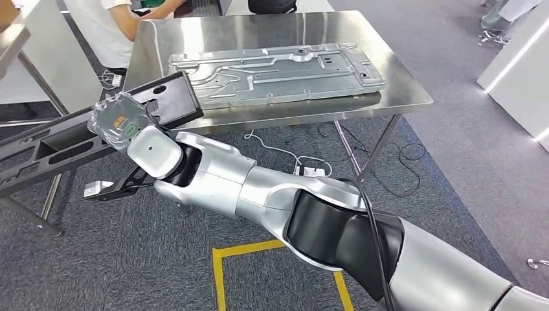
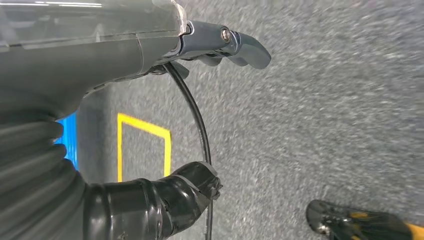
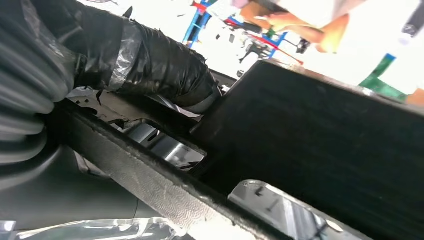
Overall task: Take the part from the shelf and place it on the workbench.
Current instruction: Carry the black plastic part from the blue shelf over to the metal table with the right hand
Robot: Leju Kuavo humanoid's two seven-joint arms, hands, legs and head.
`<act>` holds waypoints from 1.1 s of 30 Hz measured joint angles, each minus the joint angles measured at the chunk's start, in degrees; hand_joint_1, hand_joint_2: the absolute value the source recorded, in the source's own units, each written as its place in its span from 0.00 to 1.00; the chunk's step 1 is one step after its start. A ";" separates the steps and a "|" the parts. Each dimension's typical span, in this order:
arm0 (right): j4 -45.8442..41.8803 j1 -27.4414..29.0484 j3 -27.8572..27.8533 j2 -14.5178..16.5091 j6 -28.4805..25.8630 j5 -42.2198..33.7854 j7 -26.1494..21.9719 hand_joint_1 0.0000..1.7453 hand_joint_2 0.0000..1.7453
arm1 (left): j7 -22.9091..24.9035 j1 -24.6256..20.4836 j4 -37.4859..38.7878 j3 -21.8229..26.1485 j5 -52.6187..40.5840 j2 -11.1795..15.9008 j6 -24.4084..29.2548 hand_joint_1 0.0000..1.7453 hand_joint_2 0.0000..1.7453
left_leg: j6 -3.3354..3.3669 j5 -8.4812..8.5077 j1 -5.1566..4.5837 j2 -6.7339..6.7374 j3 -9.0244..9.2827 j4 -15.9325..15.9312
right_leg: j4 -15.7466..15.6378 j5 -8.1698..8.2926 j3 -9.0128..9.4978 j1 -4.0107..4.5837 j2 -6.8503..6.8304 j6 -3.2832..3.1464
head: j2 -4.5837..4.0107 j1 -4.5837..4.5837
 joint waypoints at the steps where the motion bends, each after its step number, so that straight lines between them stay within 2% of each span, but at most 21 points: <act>1: -0.02 -0.12 0.00 0.07 0.00 0.05 -0.01 1.00 1.00 | 0.00 -0.03 0.01 -0.01 -0.01 -0.04 0.01 0.00 1.00 | -0.15 -0.18 -0.11 0.72 0.32 -0.16 | -2.09 0.42 1.00 0.46 -0.92 -0.60 | 0.00 -0.01; 2: -0.01 -0.18 0.00 0.12 0.00 0.13 -0.02 1.00 1.00 | 0.00 -0.07 0.01 -0.01 -0.01 -0.09 0.01 0.00 1.00 | -0.33 -0.28 -0.16 1.44 0.59 -0.42 | -2.80 0.17 1.29 0.80 -1.26 -0.99 | 0.00 0.00; 4: 0.04 -0.18 -0.01 0.06 0.00 0.23 -0.04 1.00 1.00 | 0.00 -0.28 0.01 -0.02 -0.01 -0.06 0.02 0.00 1.00 | -0.74 -0.46 -0.24 2.57 1.26 -1.06 | -3.75 0.48 1.67 0.65 0.17 -1.40 | 0.01 0.00; 5: 0.09 -0.19 -0.04 -0.05 0.00 0.30 -0.03 1.00 1.00 | -0.01 -0.41 0.01 -0.01 0.00 0.02 0.00 0.00 1.00 | -0.89 -0.79 -0.19 1.86 1.53 -0.97 | -4.56 0.72 2.20 0.36 0.88 -1.53 | 0.01 0.01; 7: 0.15 -0.39 -0.13 -0.19 -0.01 0.52 0.04 1.00 1.00 | -0.02 -0.46 0.01 0.02 0.00 0.12 -0.11 0.00 1.00 | -1.15 -2.82 0.05 -1.49 0.28 2.48 | -5.99 1.23 3.28 -0.26 2.24 -1.78 | 0.01 -0.01; 8: 0.21 -0.53 -0.19 -0.24 -0.01 0.63 0.10 1.00 1.00 | 0.01 -0.33 0.01 0.07 -0.01 0.19 -0.16 0.00 1.00 | -1.32 -4.37 0.14 -3.26 -1.36 5.93 | -6.23 1.28 3.50 -0.28 2.97 -1.86 | 0.01 -0.01; 10: 0.40 -0.64 -0.35 -0.38 -0.02 0.76 0.17 1.00 1.00 | 0.06 -0.03 0.01 0.18 -0.02 0.32 -0.18 0.00 1.00 | -1.86 -6.47 0.21 -4.50 -5.44 12.78 | -6.12 1.16 3.62 -0.34 4.66 -1.93 | 0.01 -0.01; 11: 0.57 -0.67 -0.45 -0.50 -0.02 0.79 0.19 1.00 1.00 | 0.09 0.06 0.01 0.21 -0.02 0.41 -0.16 0.00 1.00 | -2.14 -5.96 0.25 -4.59 -6.58 13.94 | -5.94 1.00 3.66 -0.41 5.57 -1.85 | 0.01 -0.01; 12: 0.75 -0.72 -0.59 -0.65 -0.01 0.85 0.21 1.00 1.00 | 0.09 0.10 0.01 0.22 -0.02 0.49 -0.15 0.00 1.00 | -2.41 -4.25 0.35 -4.67 -6.71 12.90 | -5.61 0.78 3.69 -0.54 6.50 -1.63 | 0.01 -0.01; 14: 1.00 -0.87 -0.89 -0.88 0.00 0.95 0.28 1.00 1.00 | 0.09 0.11 0.01 0.22 -0.02 0.57 -0.12 0.00 1.00 | -2.80 -0.09 0.65 -5.17 -5.13 7.73 | -4.79 0.24 3.67 -0.85 7.88 -1.13 | 0.01 0.00; 15: 1.04 -0.91 -1.00 -0.92 0.01 0.98 0.30 1.00 1.00 | 0.09 0.11 0.01 0.22 -0.02 0.59 -0.11 0.00 1.00 | -2.91 1.17 0.77 -5.42 -4.42 5.80 | -4.51 0.06 3.65 -0.95 8.23 -0.96 | 0.01 0.01; 18: 1.08 -1.00 -1.16 -0.97 0.01 1.03 0.34 1.00 1.00 | 0.09 0.13 0.01 0.23 -0.02 0.60 -0.09 0.00 1.00 | -3.05 1.99 0.99 -6.40 -3.65 3.80 | -4.06 -0.22 3.52 -1.05 8.60 -0.73 | 0.01 0.01; 20: 1.26 -1.58 -1.61 -1.38 0.05 1.33 0.40 1.00 1.00 | 0.10 0.13 0.04 0.36 -0.02 0.63 -0.01 0.00 1.00 | -2.34 1.78 1.25 -7.94 -2.76 1.75 | -3.00 -0.60 2.56 -1.15 10.33 0.13 | 0.02 -0.02; 22: 1.53 -2.35 -2.22 -2.19 0.10 1.74 0.42 1.00 1.00 | 0.13 0.00 0.06 0.49 -0.01 0.73 0.17 0.00 1.00 | -0.98 1.30 1.41 -7.68 -2.00 0.57 | -0.87 -1.53 1.04 -0.97 9.62 1.27 | 0.02 0.00; 23: 1.62 -2.62 -2.45 -2.52 0.11 1.88 0.40 1.00 1.00 | 0.15 -0.05 0.07 0.52 -0.01 0.77 0.27 0.00 1.00 | -0.45 1.28 1.43 -6.64 -1.78 0.41 | 1.25 -2.58 -0.09 -0.93 7.97 1.68 | 0.01 0.02; 24: 1.67 -2.83 -2.59 -2.62 0.11 1.94 0.39 1.00 1.00 | 0.15 0.04 0.07 0.58 -0.01 0.79 0.37 0.00 1.00 | -0.18 1.18 1.30 -5.94 -1.64 0.37 | 4.41 -4.06 -1.74 -0.90 5.74 1.95 | 0.01 0.04; 25: 1.71 -2.97 -2.67 -2.63 0.10 2.04 0.39 1.00 1.00 | 0.15 0.14 0.07 0.64 -0.01 0.79 0.45 0.00 1.00 | 0.02 1.03 1.18 -5.29 -1.54 0.37 | 8.09 -5.57 -3.74 -1.03 4.39 2.16 | 0.01 0.02; 27: 1.80 -3.01 -2.71 -2.66 0.07 2.53 0.31 1.00 1.00 | 0.15 0.22 0.08 0.72 -0.02 0.82 0.64 0.00 1.00 | 0.12 0.67 1.01 -4.17 -1.26 0.37 | 12.70 -6.40 -6.50 -1.26 3.44 2.28 | 0.01 0.02; 28: 1.86 -3.00 -2.71 -2.72 0.05 2.95 0.27 1.00 1.00 | 0.15 0.19 0.08 0.73 -0.02 0.87 0.74 0.00 1.00 | 0.11 0.45 0.97 -3.74 -1.01 0.37 | 12.18 -5.26 -6.42 -1.28 3.33 2.17 | 0.00 0.03; 31: 1.95 -3.18 -2.71 -2.91 0.05 3.99 0.19 1.00 1.00 | 0.15 0.02 0.17 0.73 -0.02 1.03 0.95 0.00 1.00 | -0.11 -0.26 0.73 -2.92 0.05 0.25 | 1.83 0.29 -1.38 -0.83 3.07 0.87 | 0.00 -0.01; 33: 1.97 -3.39 -2.71 -2.93 0.07 4.10 0.05 1.00 1.00 | 0.15 -0.14 0.35 0.73 -0.01 1.08 1.01 0.00 1.00 | -0.49 -0.41 0.74 -2.61 0.36 -0.14 | -2.19 0.95 0.62 -0.31 2.77 -0.08 | 0.01 -0.01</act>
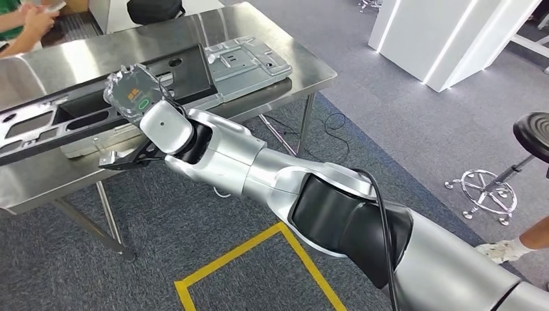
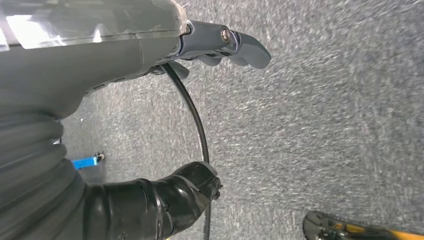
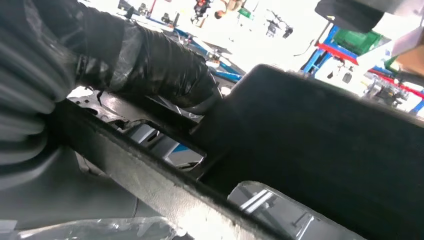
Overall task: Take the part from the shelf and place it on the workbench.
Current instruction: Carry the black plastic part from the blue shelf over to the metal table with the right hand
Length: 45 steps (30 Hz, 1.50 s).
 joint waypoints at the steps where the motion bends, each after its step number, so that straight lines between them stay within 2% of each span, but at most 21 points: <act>1: 0.03 -0.06 0.00 -0.02 0.03 0.04 -0.09 1.00 1.00 | 0.00 -0.08 0.11 0.00 0.01 0.02 0.02 0.00 1.00 | -0.25 0.04 0.02 0.14 0.14 -0.31 | -0.33 -0.29 0.22 0.19 -0.06 -0.28 | 0.00 -0.01; 3: 0.12 -0.06 0.00 -0.07 0.10 0.15 -0.26 1.00 1.00 | 0.00 -0.24 0.26 -0.01 0.01 0.10 0.18 0.00 1.00 | -0.76 -0.04 -0.04 0.18 0.69 -0.92 | -1.73 -0.23 1.02 0.08 0.00 -0.65 | 0.01 0.01; 5: 0.29 -0.11 0.00 -0.01 0.10 0.31 -0.49 1.00 1.00 | 0.00 -0.27 0.57 -0.03 0.01 0.22 0.51 0.00 1.00 | -1.03 -1.28 -0.10 -0.61 0.00 1.11 | -3.45 0.03 2.43 -0.30 0.05 -1.07 | 0.00 -0.01; 8: 0.56 -0.10 0.00 0.34 0.07 0.52 -0.86 1.00 1.00 | 0.01 -0.16 1.29 -0.04 0.01 0.83 1.06 0.00 1.00 | -1.40 -4.93 -0.05 -1.86 -5.60 10.84 | -4.05 -0.28 3.39 -0.21 0.38 -1.60 | 0.00 -0.03; 10: 0.84 0.12 0.00 0.50 0.08 0.61 -1.03 1.00 1.00 | 0.02 -0.16 1.81 -0.04 0.01 1.27 1.32 0.00 1.00 | -1.79 -3.85 -0.04 -2.00 -7.97 13.09 | -3.61 -0.87 3.65 -0.14 0.74 -1.58 | -0.01 -0.03; 12: 1.08 0.25 0.00 0.61 0.08 0.64 -1.07 1.00 1.00 | 0.02 -0.16 2.23 -0.04 0.01 1.52 1.44 0.00 1.00 | -2.05 0.70 0.09 -1.99 -6.49 7.51 | -2.51 -1.83 3.79 -0.35 1.08 -1.18 | -0.01 -0.03; 14: 1.24 0.20 0.00 0.70 0.08 0.66 -1.01 1.00 1.00 | 0.01 -0.19 2.64 -0.03 0.00 1.69 1.52 0.00 1.00 | -1.95 3.06 -0.06 -2.23 -4.21 2.01 | -1.14 -2.86 3.51 -0.35 1.40 -0.48 | 0.00 -0.03; 18: 1.48 0.29 0.00 0.81 0.07 0.67 -1.05 1.00 1.00 | 0.01 -0.23 3.15 -0.02 -0.01 1.87 1.60 0.00 1.00 | -0.45 2.70 -0.36 -2.45 -3.40 0.65 | -0.40 -3.52 3.23 -0.28 1.64 0.41 | 0.00 -0.03; 20: 1.57 0.24 0.00 0.80 0.07 0.67 -1.07 1.00 1.00 | 0.01 -0.25 3.30 -0.02 0.01 1.90 1.60 0.00 1.00 | 0.25 2.81 -0.13 -2.34 -3.10 0.34 | 1.64 -4.85 2.39 -0.43 1.39 0.97 | 0.00 -0.02; 23: 1.75 0.30 0.00 0.79 0.07 0.67 -1.07 1.00 1.00 | 0.00 -0.26 3.54 -0.02 0.01 1.94 1.61 0.00 1.00 | 0.81 2.64 -0.04 -2.17 -2.84 0.18 | 11.24 -8.94 -2.63 -0.87 0.99 1.78 | 0.00 0.00; 25: 1.95 0.61 0.00 0.77 0.07 0.67 -1.07 1.00 1.00 | 0.00 -0.25 3.68 -0.02 0.01 1.94 1.62 0.00 1.00 | 0.83 2.38 -0.05 -2.12 -2.61 0.18 | 14.62 -8.98 -5.01 -1.08 0.83 1.89 | 0.00 0.00; 26: 2.03 0.70 0.00 0.75 0.06 0.67 -1.07 1.00 1.00 | 0.00 -0.24 3.74 -0.02 0.01 1.94 1.62 0.00 1.00 | 0.74 2.22 -0.04 -2.14 -2.38 0.19 | 13.16 -7.39 -4.65 -1.11 0.77 1.77 | 0.00 0.00; 29: 2.12 0.60 0.00 0.73 -0.02 0.67 -1.08 1.00 1.00 | 0.00 -0.26 3.90 -0.02 0.01 1.93 1.62 0.00 1.00 | 0.22 1.66 -0.06 -2.13 -1.62 0.07 | 2.42 -1.86 -0.01 -0.76 0.60 0.90 | -0.01 0.01; 32: 2.13 0.46 0.00 0.80 -0.07 0.67 -1.19 1.00 1.00 | 0.00 -0.31 3.99 -0.02 0.01 1.92 1.60 0.00 1.00 | -0.66 1.60 -0.12 -2.00 -1.29 -0.53 | -0.87 -1.53 1.47 0.01 0.63 0.25 | -0.01 0.03; 35: 2.06 0.41 0.00 0.82 -0.08 0.64 -1.27 1.00 1.00 | 0.00 -0.33 4.06 -0.04 0.01 1.93 1.57 0.00 1.00 | -1.39 0.57 -0.04 -1.92 -1.24 0.22 | -2.80 -1.07 2.90 -0.44 0.69 -0.64 | 0.01 -0.03; 37: 2.03 0.28 0.00 0.93 -0.09 0.62 -1.33 1.00 1.00 | 0.00 -0.31 4.07 -0.04 0.01 2.04 1.57 0.00 1.00 | -1.50 -2.25 -0.13 -2.00 -3.76 5.83 | -3.60 -1.00 3.76 -0.46 0.64 -1.17 | 0.00 -0.03; 39: 2.04 0.33 0.00 1.01 -0.08 0.62 -1.43 1.00 1.00 | 0.00 -0.30 4.08 -0.04 0.01 2.16 1.57 0.00 1.00 | -1.66 -4.54 -0.21 -2.08 -7.74 12.86 | -3.44 -1.30 3.95 -0.19 0.70 -1.55 | -0.01 -0.02; 40: 2.04 0.44 0.00 1.01 -0.07 0.62 -1.52 1.00 1.00 | 0.00 -0.29 4.09 -0.04 0.01 2.20 1.57 0.00 1.00 | -1.70 -4.25 -0.22 -2.09 -8.85 14.26 | -3.27 -1.51 4.04 -0.06 0.75 -1.63 | -0.01 -0.03; 41: 2.05 0.53 0.00 1.01 -0.06 0.62 -1.62 1.00 1.00 | 0.00 -0.29 4.09 -0.04 0.01 2.21 1.58 0.00 1.00 | -1.68 -2.86 -0.23 -2.09 -8.93 13.52 | -3.03 -1.77 4.13 0.02 0.83 -1.64 | -0.01 -0.02; 43: 2.03 0.55 0.00 1.02 -0.04 0.55 -1.78 1.00 1.00 | 0.00 -0.29 4.10 -0.03 0.01 2.31 1.60 0.00 1.00 | -1.32 1.54 -0.27 -2.11 -6.33 6.69 | -2.36 -2.45 4.35 0.08 0.96 -1.47 | -0.01 -0.02; 45: 2.01 0.30 0.00 1.02 -0.03 0.39 -1.82 1.00 1.00 | 0.00 -0.30 4.17 -0.03 0.01 2.51 1.67 0.00 1.00 | -0.76 3.68 -0.54 -2.16 -3.76 0.91 | -1.57 -3.05 4.16 0.26 1.10 -1.02 | 0.00 -0.02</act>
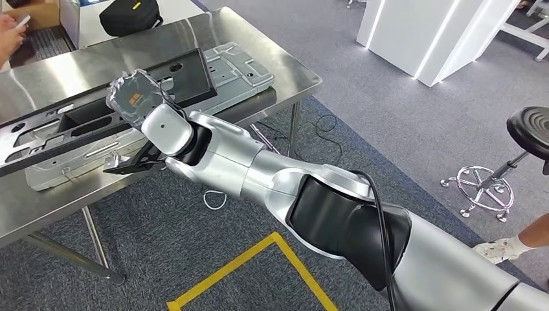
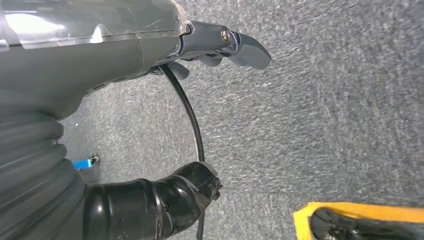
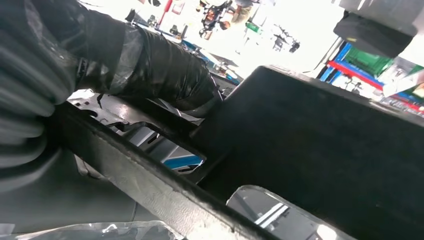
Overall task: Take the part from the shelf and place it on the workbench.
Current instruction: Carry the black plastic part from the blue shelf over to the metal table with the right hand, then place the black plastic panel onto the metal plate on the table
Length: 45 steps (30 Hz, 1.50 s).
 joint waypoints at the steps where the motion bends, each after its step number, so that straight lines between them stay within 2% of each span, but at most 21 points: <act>1: -0.01 -0.11 0.00 -0.01 0.01 -0.08 -0.02 1.00 1.00 | 0.01 0.02 0.06 0.00 -0.01 0.06 0.05 0.00 1.00 | 0.20 0.04 -0.14 -0.03 0.47 -1.06 | 0.26 -0.19 -0.16 0.10 0.06 0.19 | 0.00 0.01; 5: -0.02 -0.24 0.00 -0.09 0.01 -0.36 -0.08 1.00 1.00 | 0.02 0.10 0.28 0.01 0.00 0.11 0.13 0.00 1.00 | 0.24 0.14 -0.29 -0.11 0.60 -1.55 | 0.14 -0.21 -0.17 0.16 0.02 -0.16 | 0.00 0.02; 15: -0.02 -0.29 0.00 -0.08 0.01 -0.44 -0.09 1.00 1.00 | 0.01 0.01 0.82 -0.01 0.00 0.13 0.39 0.00 1.00 | 0.44 0.01 -0.37 -0.15 0.62 -1.52 | -0.43 -0.04 0.11 0.11 0.01 0.20 | 0.00 0.02; 17: -0.02 -0.29 0.00 -0.06 0.01 -0.44 -0.11 1.00 1.00 | 0.01 -0.01 0.87 -0.01 0.00 0.20 0.46 0.00 1.00 | 0.82 -0.11 -0.56 -0.15 0.60 -1.44 | -0.73 0.07 0.20 -0.12 0.01 0.86 | 0.00 0.01; 20: -0.05 -0.37 0.00 0.02 0.01 -0.44 -0.14 1.00 1.00 | 0.01 -0.05 1.03 -0.02 0.00 0.32 0.54 0.00 1.00 | 2.11 0.32 -0.17 0.03 1.51 -2.95 | -0.62 -0.28 0.30 -0.23 -0.02 2.16 | 0.01 0.01; 22: -0.06 -0.49 -0.01 0.04 0.01 -0.44 -0.16 1.00 1.00 | 0.01 -0.07 1.16 -0.02 0.00 0.32 0.63 0.00 1.00 | 2.53 0.79 0.30 0.31 2.28 -4.05 | 3.45 -2.54 -1.56 -0.44 -0.10 2.54 | 0.01 0.02; 24: -0.05 -0.44 -0.01 0.03 0.01 -0.44 -0.16 1.00 1.00 | 0.00 -0.08 1.26 -0.02 0.00 0.32 0.71 0.00 1.00 | 2.50 0.76 0.44 0.43 2.47 -4.23 | 10.72 -5.59 -5.31 -1.13 -0.15 3.02 | 0.00 0.01; 25: -0.03 -0.31 -0.01 0.02 0.01 -0.44 -0.16 1.00 1.00 | 0.01 -0.08 1.31 -0.02 0.00 0.32 0.75 0.00 1.00 | 2.36 0.66 0.60 0.44 2.54 -4.21 | 13.26 -6.15 -6.77 -1.57 -0.19 3.33 | -0.01 0.02; 26: -0.01 -0.17 0.00 0.00 0.02 -0.44 -0.16 1.00 1.00 | 0.01 -0.07 1.36 -0.02 0.00 0.32 0.78 0.00 1.00 | 2.11 0.51 0.82 0.43 2.65 -4.16 | 13.99 -5.70 -7.36 -2.02 -0.26 3.67 | -0.01 0.02; 27: 0.02 -0.08 0.00 -0.02 0.03 -0.44 -0.17 1.00 1.00 | 0.02 -0.05 1.40 -0.02 0.00 0.32 0.81 0.00 1.00 | 1.76 0.31 1.11 0.41 2.81 -4.03 | 12.35 -4.13 -6.78 -2.45 -0.37 4.03 | -0.01 0.02; 28: 0.03 -0.03 0.00 -0.04 0.03 -0.44 -0.17 1.00 1.00 | 0.02 -0.03 1.44 -0.02 0.00 0.32 0.85 0.00 1.00 | 1.28 0.02 1.45 0.38 2.99 -3.78 | 8.89 -1.89 -5.24 -2.87 -0.54 4.41 | -0.01 0.03; 30: 0.03 -0.09 0.00 -0.04 0.02 -0.44 -0.16 1.00 1.00 | 0.02 -0.07 1.53 -0.02 0.00 0.39 0.92 0.00 1.00 | -0.03 -0.68 1.84 0.35 3.11 -3.13 | 2.25 0.68 -2.13 -3.11 -0.64 5.04 | 0.00 0.01; 32: 0.02 -0.08 0.00 0.03 0.02 -0.45 -0.17 1.00 1.00 | 0.02 -0.14 1.61 -0.03 0.00 0.45 0.97 0.00 1.00 | -1.23 -0.97 1.83 0.35 3.16 -2.97 | 0.31 0.49 -1.20 -2.74 -0.48 4.74 | 0.01 0.00; 35: 0.04 -0.05 0.00 0.01 0.03 -0.45 -0.14 1.00 1.00 | 0.02 -0.16 1.68 -0.04 0.00 0.45 0.98 0.00 1.00 | -2.19 -1.34 2.04 0.37 3.40 -3.10 | 0.21 0.35 -0.99 -2.60 -0.31 3.13 | 0.01 -0.03; 37: 0.03 -0.19 0.00 0.07 0.01 -0.44 -0.12 1.00 1.00 | 0.02 -0.18 1.72 -0.05 0.00 0.45 0.98 0.00 1.00 | -2.00 -3.50 1.94 0.36 1.56 0.89 | -0.13 0.27 -0.54 -2.48 -0.25 2.07 | 0.00 -0.04; 39: 0.05 -0.18 -0.01 0.15 0.01 -0.44 -0.14 1.00 1.00 | 0.02 -0.15 1.74 -0.06 0.00 0.48 0.98 0.00 1.00 | -1.34 -6.28 1.33 0.31 -2.50 8.55 | -0.15 -0.04 -0.16 -1.87 -0.21 1.33 | -0.01 -0.03; 40: 0.08 -0.07 -0.01 0.17 0.01 -0.44 -0.15 1.00 1.00 | 0.02 -0.12 1.74 -0.06 0.00 0.49 0.98 0.00 1.00 | -1.01 -6.77 0.97 0.29 -4.49 11.67 | -0.14 -0.25 0.07 -1.50 -0.17 1.02 | -0.01 -0.03; 41: 0.12 0.05 -0.01 0.19 0.01 -0.44 -0.16 1.00 1.00 | 0.02 -0.09 1.75 -0.06 0.00 0.49 0.98 0.00 1.00 | -0.64 -6.24 0.65 0.27 -5.66 12.93 | -0.13 -0.48 0.36 -1.12 -0.12 0.77 | -0.01 -0.03; 42: 0.15 0.13 -0.01 0.20 0.01 -0.44 -0.16 1.00 1.00 | 0.02 -0.07 1.76 -0.06 0.00 0.49 0.98 0.00 1.00 | -0.19 -4.73 0.34 0.27 -5.87 12.17 | -0.12 -0.74 0.71 -0.76 -0.06 0.56 | -0.01 -0.02; 44: 0.16 0.13 -0.01 0.22 0.01 -0.45 -0.16 1.00 1.00 | 0.02 -0.05 1.78 -0.06 0.00 0.52 0.98 0.00 1.00 | 1.03 -0.38 -0.31 0.20 -3.81 6.03 | -0.12 -1.38 1.55 -0.22 0.05 0.40 | -0.01 0.00; 45: 0.17 0.03 -0.01 0.22 0.01 -0.45 -0.15 1.00 1.00 | 0.02 -0.04 1.80 -0.06 -0.01 0.55 0.97 0.00 1.00 | 1.54 1.05 -0.62 0.17 -2.50 2.94 | -0.03 -1.69 1.81 0.01 0.11 0.45 | -0.01 0.00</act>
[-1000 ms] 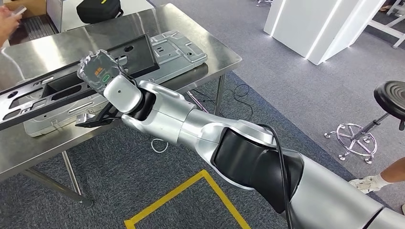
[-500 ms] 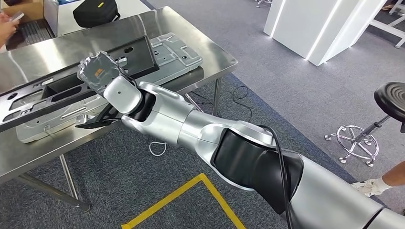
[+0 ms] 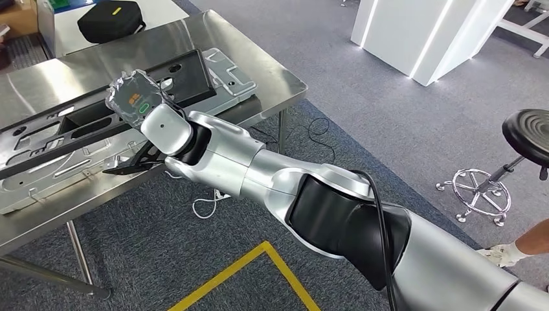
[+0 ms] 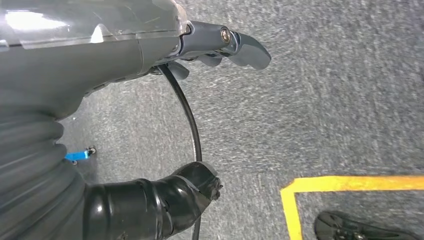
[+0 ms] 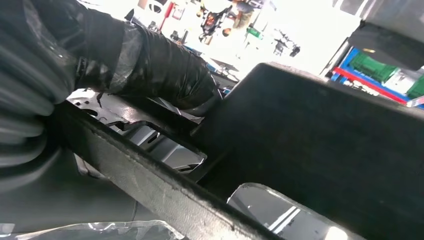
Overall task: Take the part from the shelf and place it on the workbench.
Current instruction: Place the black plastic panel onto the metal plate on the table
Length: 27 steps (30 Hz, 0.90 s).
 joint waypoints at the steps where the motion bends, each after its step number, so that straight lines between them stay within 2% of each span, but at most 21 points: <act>1: -0.01 -0.10 0.00 0.02 0.00 0.00 0.01 1.00 1.00 | 0.00 0.00 0.01 0.00 -0.01 0.03 0.00 0.00 1.00 | 0.34 0.52 -0.27 0.00 1.05 -2.31 | 0.08 -0.24 0.06 0.11 0.06 0.11 | 0.01 -0.01; 3: -0.02 -0.23 0.01 0.04 0.01 0.01 -0.01 1.00 1.00 | 0.01 0.03 0.03 0.00 -0.01 0.10 0.00 0.00 1.00 | 0.50 0.03 -0.59 0.01 1.81 -3.94 | 0.08 -0.43 -0.10 0.18 0.11 0.49 | 0.01 -0.02; 5: -0.04 -0.24 -0.01 0.04 0.02 0.01 -0.03 1.00 1.00 | 0.02 0.04 0.06 -0.01 0.01 0.17 0.01 0.00 1.00 | 0.64 -0.11 -0.30 0.01 2.32 -4.78 | 0.17 -0.77 -0.08 0.18 -0.01 1.04 | 0.01 0.00; 6: -0.05 -0.31 -0.01 0.04 0.02 0.01 -0.03 1.00 1.00 | 0.02 0.03 0.09 -0.02 0.01 0.20 0.01 0.00 1.00 | 0.79 -0.12 -0.10 0.03 2.69 -5.13 | 1.17 -1.40 -0.45 0.15 -0.09 1.38 | 0.01 0.00; 7: -0.05 -0.38 -0.01 0.04 0.03 0.01 -0.03 1.00 1.00 | 0.02 -0.01 0.13 -0.03 0.01 0.19 0.02 0.00 1.00 | 0.95 -0.17 0.10 0.06 3.08 -5.43 | 3.28 -2.44 -1.44 0.06 -0.16 1.73 | 0.01 0.01; 9: -0.04 -0.36 0.00 0.04 0.05 0.01 -0.02 1.00 1.00 | 0.02 -0.06 0.25 -0.07 0.01 0.19 0.09 0.00 1.00 | 1.21 -0.50 0.10 0.09 3.52 -5.54 | 10.23 -5.06 -5.29 -0.44 -0.24 2.29 | 0.01 0.02; 10: -0.02 -0.24 0.00 0.03 0.08 0.01 -0.03 1.00 1.00 | 0.02 -0.08 0.31 -0.08 0.01 0.19 0.14 0.00 1.00 | 1.25 -0.70 0.10 0.09 3.70 -5.53 | 13.48 -5.80 -7.42 -0.69 -0.28 2.49 | 0.00 0.02; 11: 0.02 -0.09 0.00 0.01 0.11 0.01 -0.03 1.00 1.00 | 0.02 -0.10 0.37 -0.09 0.01 0.20 0.19 0.00 1.00 | 1.23 -0.91 0.10 0.07 3.91 -5.52 | 15.25 -5.59 -8.93 -0.91 -0.33 2.64 | 0.00 0.02; 12: 0.05 0.03 0.00 -0.02 0.14 0.01 -0.05 1.00 1.00 | 0.02 -0.10 0.42 -0.09 0.01 0.21 0.24 0.00 1.00 | 1.18 -1.14 0.10 0.04 4.19 -5.52 | 14.92 -4.25 -9.44 -1.06 -0.39 2.69 | 0.00 0.03; 13: 0.08 0.09 0.00 -0.03 0.16 0.01 -0.08 1.00 1.00 | 0.02 -0.10 0.49 -0.09 0.01 0.21 0.27 0.00 1.00 | 1.07 -1.40 0.10 0.01 4.56 -5.51 | 12.26 -1.88 -8.76 -1.15 -0.44 2.62 | 0.00 0.02; 14: 0.09 0.09 -0.01 -0.03 0.18 0.01 -0.12 1.00 1.00 | 0.02 -0.10 0.59 -0.09 0.01 0.21 0.32 0.00 1.00 | 0.94 -1.68 0.10 -0.01 4.96 -5.51 | 8.25 0.73 -7.38 -1.13 -0.49 2.39 | 0.00 0.02; 15: 0.10 0.04 0.00 -0.03 0.20 0.01 -0.18 1.00 1.00 | 0.02 -0.13 0.72 -0.09 0.01 0.21 0.37 0.00 1.00 | 0.75 -1.94 0.03 0.00 5.24 -5.52 | 4.62 2.62 -5.92 -0.96 -0.54 2.07 | 0.00 0.01; 16: 0.10 -0.04 0.00 -0.02 0.22 0.01 -0.23 1.00 1.00 | 0.03 -0.17 0.85 -0.09 0.01 0.23 0.42 0.00 1.00 | 0.50 -2.14 -0.01 0.00 5.39 -5.52 | 1.71 3.62 -4.65 -0.75 -0.59 1.73 | 0.01 0.02; 17: 0.10 -0.10 0.00 -0.01 0.24 0.00 -0.31 1.00 1.00 | 0.04 -0.22 0.96 -0.10 0.01 0.25 0.48 0.00 1.00 | 0.23 -2.25 -0.03 0.02 5.40 -5.55 | 0.27 3.72 -3.99 -0.52 -0.63 1.43 | 0.01 0.01; 19: 0.10 -0.12 0.01 -0.04 0.32 -0.01 -0.45 1.00 1.00 | 0.07 -0.32 1.22 -0.11 0.01 0.28 0.59 0.00 1.00 | -0.42 -2.31 -0.03 0.09 5.52 -5.81 | -0.58 3.28 -3.45 -0.33 -0.62 0.96 | 0.01 0.01; 21: 0.09 -0.03 0.01 -0.10 0.42 -0.08 -0.64 1.00 1.00 | 0.07 -0.39 1.48 -0.11 0.01 0.41 0.74 0.00 1.00 | -0.94 -2.98 0.05 0.14 5.57 -5.19 | -1.61 3.46 -2.55 -0.67 -0.63 0.44 | 0.00 0.00; 22: 0.08 -0.04 0.01 -0.07 0.44 -0.13 -0.73 1.00 1.00 | 0.07 -0.42 1.60 -0.11 0.01 0.51 0.85 0.00 1.00 | -1.15 -3.93 0.07 0.11 4.86 -3.45 | -2.21 3.54 -1.96 -0.90 -0.65 0.16 | 0.00 -0.01; 23: 0.07 -0.02 0.01 -0.03 0.46 -0.18 -0.81 1.00 1.00 | 0.07 -0.43 1.70 -0.11 0.01 0.66 0.94 0.00 1.00 | -1.32 -5.27 0.13 0.06 3.39 -0.53 | -2.57 3.51 -1.47 -1.02 -0.68 -0.06 | 0.01 -0.03; 25: 0.09 0.18 0.01 0.05 0.49 -0.22 -0.93 1.00 1.00 | 0.07 -0.43 1.92 -0.11 0.01 0.91 1.06 0.00 1.00 | -1.74 -7.77 0.15 -0.01 -0.85 6.87 | -2.70 3.16 -0.96 -1.02 -0.66 -0.34 | 0.01 -0.04; 26: 0.11 0.42 0.01 0.05 0.51 -0.23 -0.97 1.00 1.00 | 0.07 -0.41 2.02 -0.11 0.01 0.99 1.07 0.00 1.00 | -1.94 -7.93 0.20 -0.01 -2.47 9.17 | -2.66 2.91 -0.71 -1.02 -0.65 -0.37 | 0.01 -0.04; 27: 0.13 0.69 0.01 0.05 0.54 -0.23 -0.99 1.00 1.00 | 0.07 -0.39 2.13 -0.11 0.01 1.04 1.05 0.00 1.00 | -2.11 -7.01 0.29 0.00 -3.17 9.52 | -2.57 2.64 -0.44 -1.04 -0.63 -0.31 | 0.00 -0.03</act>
